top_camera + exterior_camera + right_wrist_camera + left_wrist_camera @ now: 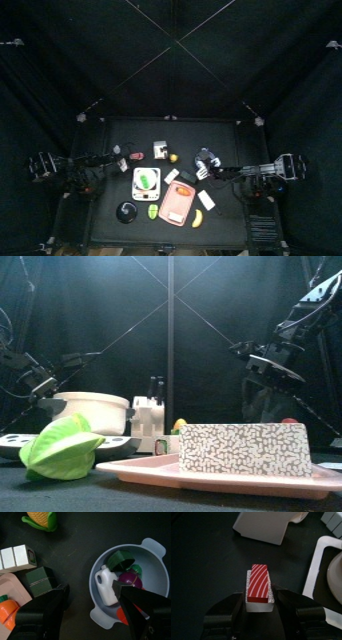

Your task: Place salmon sushi above stove

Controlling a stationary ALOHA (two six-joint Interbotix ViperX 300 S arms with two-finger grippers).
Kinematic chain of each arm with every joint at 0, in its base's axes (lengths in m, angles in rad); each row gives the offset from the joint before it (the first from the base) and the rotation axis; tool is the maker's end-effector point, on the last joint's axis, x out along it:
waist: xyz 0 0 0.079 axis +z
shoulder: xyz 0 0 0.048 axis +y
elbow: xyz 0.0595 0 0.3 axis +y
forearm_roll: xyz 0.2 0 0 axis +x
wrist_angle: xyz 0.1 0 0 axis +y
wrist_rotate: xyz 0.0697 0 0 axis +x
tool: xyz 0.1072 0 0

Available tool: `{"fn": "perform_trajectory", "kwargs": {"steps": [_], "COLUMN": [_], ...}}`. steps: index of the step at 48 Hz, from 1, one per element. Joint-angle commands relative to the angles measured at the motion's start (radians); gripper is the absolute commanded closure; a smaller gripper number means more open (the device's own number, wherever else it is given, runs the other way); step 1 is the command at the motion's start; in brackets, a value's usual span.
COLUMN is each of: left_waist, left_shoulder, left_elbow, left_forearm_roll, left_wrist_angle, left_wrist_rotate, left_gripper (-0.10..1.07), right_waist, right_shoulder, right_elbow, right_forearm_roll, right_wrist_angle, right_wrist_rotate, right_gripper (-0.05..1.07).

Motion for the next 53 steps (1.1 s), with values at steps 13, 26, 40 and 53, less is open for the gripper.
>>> {"fn": "perform_trajectory", "kwargs": {"steps": [13, 26, 40, 53], "left_waist": [-0.002, 0.003, 0.003, 0.002], "left_shoulder": [0.049, 0.021, -0.017, -0.055], "left_elbow": [-0.037, -0.038, -0.038, -0.037], "left_forearm_roll": [-0.002, -0.009, -0.015, -0.015], "left_wrist_angle": [-0.003, -0.002, -0.003, -0.002], "left_wrist_rotate": [-0.003, -0.002, -0.002, -0.002], "left_gripper": [0.18, 0.05, 0.04, 0.04], "right_waist": [-0.002, -0.002, 0.0, 0.017], "right_shoulder": [-0.011, 0.003, 0.012, 0.002], "right_elbow": [-0.02, -0.021, -0.028, -0.044], "right_forearm_roll": [0.002, 0.003, 0.003, 0.003], "right_wrist_angle": [-0.002, -0.002, -0.003, 0.0], "right_wrist_rotate": [0.0, 0.0, 0.0, -0.012], "right_gripper": [0.04, 0.04, 0.04, 0.04]}}
